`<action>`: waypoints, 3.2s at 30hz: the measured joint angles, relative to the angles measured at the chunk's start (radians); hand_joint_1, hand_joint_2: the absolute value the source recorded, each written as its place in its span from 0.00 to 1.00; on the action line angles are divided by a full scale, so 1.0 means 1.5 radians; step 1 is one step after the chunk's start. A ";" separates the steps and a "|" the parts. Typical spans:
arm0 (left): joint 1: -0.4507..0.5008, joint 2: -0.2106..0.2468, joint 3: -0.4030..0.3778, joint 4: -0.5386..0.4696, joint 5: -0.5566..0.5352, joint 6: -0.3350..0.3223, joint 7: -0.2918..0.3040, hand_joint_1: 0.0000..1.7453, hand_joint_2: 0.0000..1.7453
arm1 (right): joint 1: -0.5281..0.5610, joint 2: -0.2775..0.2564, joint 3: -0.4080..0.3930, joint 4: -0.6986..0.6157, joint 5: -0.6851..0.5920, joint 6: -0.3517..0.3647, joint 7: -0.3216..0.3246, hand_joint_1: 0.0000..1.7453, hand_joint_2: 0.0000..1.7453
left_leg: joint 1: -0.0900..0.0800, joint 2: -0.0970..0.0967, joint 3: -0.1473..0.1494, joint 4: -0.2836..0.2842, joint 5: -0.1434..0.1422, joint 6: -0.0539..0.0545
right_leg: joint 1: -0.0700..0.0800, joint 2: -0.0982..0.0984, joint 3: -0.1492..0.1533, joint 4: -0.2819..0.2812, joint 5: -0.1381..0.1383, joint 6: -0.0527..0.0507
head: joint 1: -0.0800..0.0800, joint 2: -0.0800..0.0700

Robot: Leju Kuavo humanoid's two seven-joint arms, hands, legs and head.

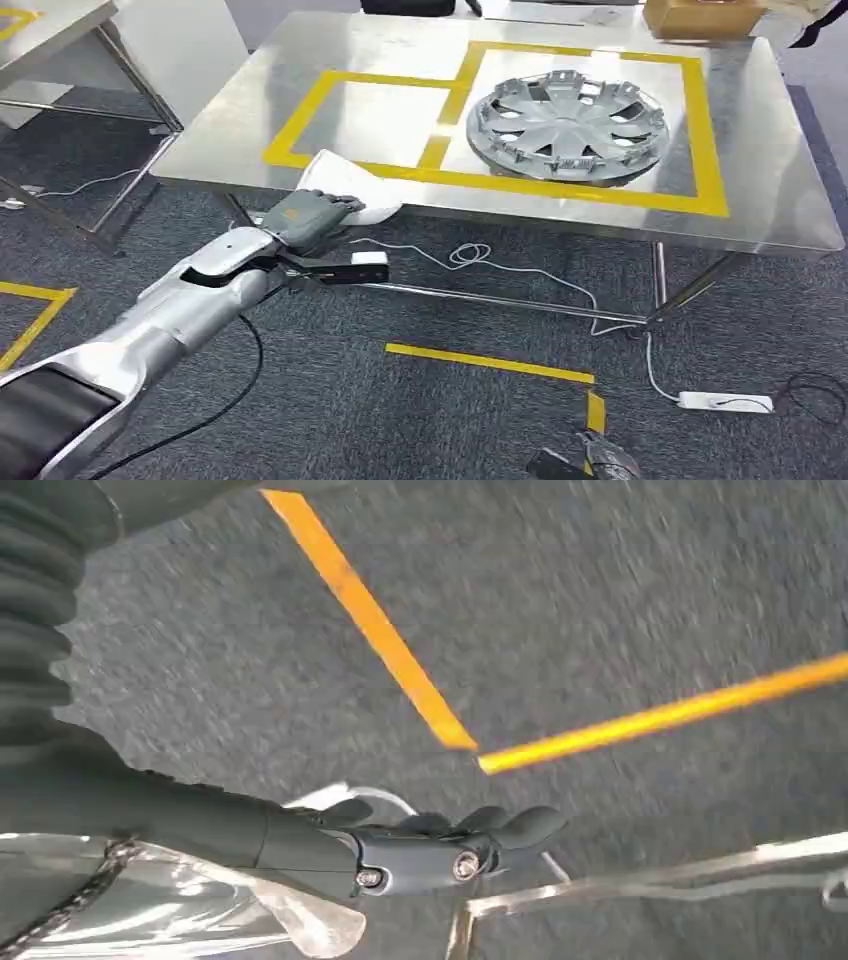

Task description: Take the parts from the cabinet and place them on the table.

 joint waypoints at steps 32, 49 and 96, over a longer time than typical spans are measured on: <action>-0.014 0.004 0.005 0.000 0.003 -0.006 0.002 1.00 1.00 | -0.012 0.002 -0.001 0.004 0.006 0.003 0.003 0.00 1.00 | 0.003 -0.002 -0.066 0.051 -0.019 -0.006 | -0.004 0.001 0.026 0.002 -0.020 0.003 | 0.000 0.000; -0.018 0.012 0.023 0.003 0.010 0.000 0.007 1.00 1.00 | -0.011 0.005 -0.002 0.004 0.005 0.001 0.000 0.00 1.00 | -0.001 -0.003 -0.053 -0.073 0.071 0.033 | -0.001 0.002 -0.041 0.204 -0.132 0.034 | 0.004 0.000; -0.014 0.007 0.029 0.040 0.005 0.023 -0.014 1.00 1.00 | -0.008 0.013 -0.009 0.004 0.000 -0.006 -0.006 0.00 1.00 | -0.002 -0.003 -0.057 -0.053 0.049 0.016 | 0.003 0.006 -0.007 0.027 -0.018 0.014 | 0.002 0.000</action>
